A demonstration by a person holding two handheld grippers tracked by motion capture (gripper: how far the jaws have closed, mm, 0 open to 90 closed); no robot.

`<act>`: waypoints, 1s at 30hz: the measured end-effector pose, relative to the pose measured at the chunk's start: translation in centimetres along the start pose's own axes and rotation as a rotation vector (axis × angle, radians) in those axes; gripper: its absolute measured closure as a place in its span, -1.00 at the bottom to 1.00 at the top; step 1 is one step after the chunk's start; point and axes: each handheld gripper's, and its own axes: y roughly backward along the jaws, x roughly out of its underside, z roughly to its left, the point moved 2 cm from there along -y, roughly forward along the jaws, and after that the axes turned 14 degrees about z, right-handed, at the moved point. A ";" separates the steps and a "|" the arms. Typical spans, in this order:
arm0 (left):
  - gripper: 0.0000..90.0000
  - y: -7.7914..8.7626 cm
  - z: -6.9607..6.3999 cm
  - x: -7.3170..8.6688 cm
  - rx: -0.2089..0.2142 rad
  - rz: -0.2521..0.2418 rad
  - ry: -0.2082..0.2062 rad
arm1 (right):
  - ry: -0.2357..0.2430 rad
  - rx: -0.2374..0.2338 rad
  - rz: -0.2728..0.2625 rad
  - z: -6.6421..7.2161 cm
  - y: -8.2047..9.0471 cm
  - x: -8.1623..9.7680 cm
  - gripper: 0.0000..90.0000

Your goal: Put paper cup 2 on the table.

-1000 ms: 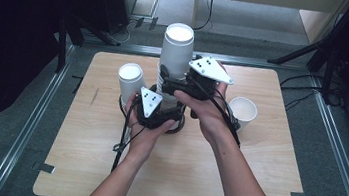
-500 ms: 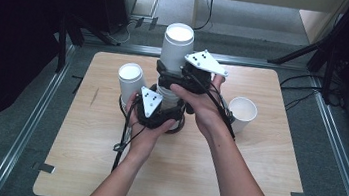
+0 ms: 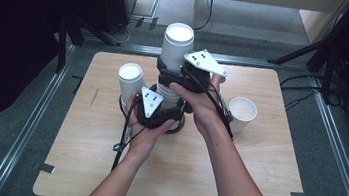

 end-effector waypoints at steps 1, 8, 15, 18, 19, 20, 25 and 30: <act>-0.80 0.0 0.0 0.0 0.000 0.000 0.000 | 0.003 0.004 -0.003 0.0 0.0 0.0 -0.75; -0.80 0.0 0.1 0.0 0.004 0.000 -0.005 | 0.000 0.013 -0.023 0.2 0.4 -0.9 -0.75; -0.79 0.1 0.2 0.1 0.010 -0.006 -0.008 | -0.013 0.013 -0.009 0.1 0.4 -0.7 -0.78; -0.78 0.1 0.2 0.1 0.013 -0.008 -0.012 | -0.020 0.000 -0.015 0.1 0.6 -0.7 -0.78; -0.79 0.1 0.2 0.1 0.014 -0.007 -0.013 | -0.007 0.001 -0.019 0.1 0.6 -0.6 -0.74; -0.79 0.1 0.2 0.1 0.014 -0.007 -0.012 | 0.005 0.009 -0.021 0.2 0.6 -0.6 -0.73; -0.79 0.1 0.2 0.1 0.015 -0.010 -0.009 | 0.004 0.013 -0.021 0.2 0.6 -0.7 -0.71; -0.79 0.1 0.2 0.1 0.016 -0.010 -0.010 | -0.002 0.007 -0.035 0.3 0.8 -1.1 -0.71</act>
